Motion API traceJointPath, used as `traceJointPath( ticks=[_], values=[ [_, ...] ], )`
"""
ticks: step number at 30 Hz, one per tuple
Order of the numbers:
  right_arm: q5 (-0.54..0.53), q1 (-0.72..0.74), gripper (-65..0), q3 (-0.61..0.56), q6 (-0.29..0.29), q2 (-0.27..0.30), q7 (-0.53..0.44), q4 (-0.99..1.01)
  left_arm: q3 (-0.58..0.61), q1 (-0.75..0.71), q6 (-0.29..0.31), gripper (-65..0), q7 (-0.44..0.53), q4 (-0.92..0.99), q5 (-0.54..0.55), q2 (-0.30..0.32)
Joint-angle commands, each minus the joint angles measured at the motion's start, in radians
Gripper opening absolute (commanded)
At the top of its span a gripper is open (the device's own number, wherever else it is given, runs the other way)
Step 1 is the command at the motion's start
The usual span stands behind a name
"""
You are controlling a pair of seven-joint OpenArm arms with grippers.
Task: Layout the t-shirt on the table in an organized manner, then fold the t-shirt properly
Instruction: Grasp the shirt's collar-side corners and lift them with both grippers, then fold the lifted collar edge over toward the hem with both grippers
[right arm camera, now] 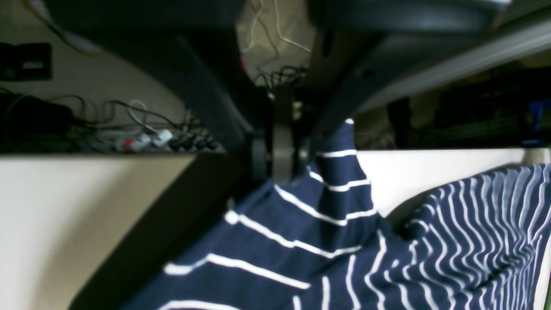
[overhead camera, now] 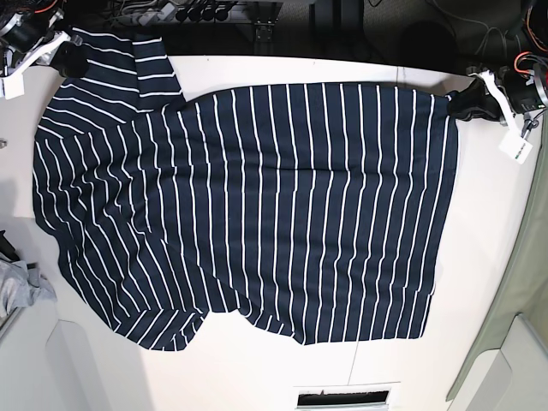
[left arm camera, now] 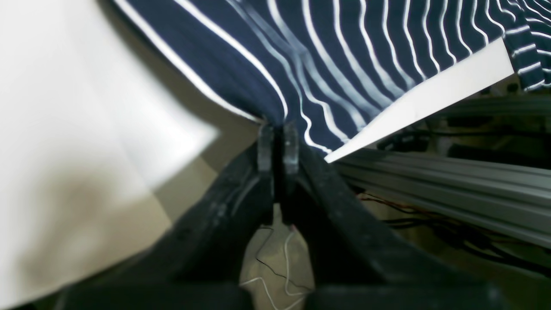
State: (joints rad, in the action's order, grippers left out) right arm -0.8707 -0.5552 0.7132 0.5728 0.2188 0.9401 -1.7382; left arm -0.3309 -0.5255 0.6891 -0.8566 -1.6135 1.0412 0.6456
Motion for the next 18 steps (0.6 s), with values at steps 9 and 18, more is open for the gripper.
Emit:
traceJointPath(
  ticks=[9,18],
  values=[
    [-0.054,-0.091,-65.0,0.079,0.008,0.013,-0.010,-0.109,-0.099,-0.077,0.009,-65.0,0.014,-0.098,0.018,0.019],
    [0.006,0.068,-65.0,0.099,0.007,0.014,-0.099,-0.133,-0.108,0.010,0.009,-65.0,0.173,-0.100,-0.135,0.019]
  ],
)
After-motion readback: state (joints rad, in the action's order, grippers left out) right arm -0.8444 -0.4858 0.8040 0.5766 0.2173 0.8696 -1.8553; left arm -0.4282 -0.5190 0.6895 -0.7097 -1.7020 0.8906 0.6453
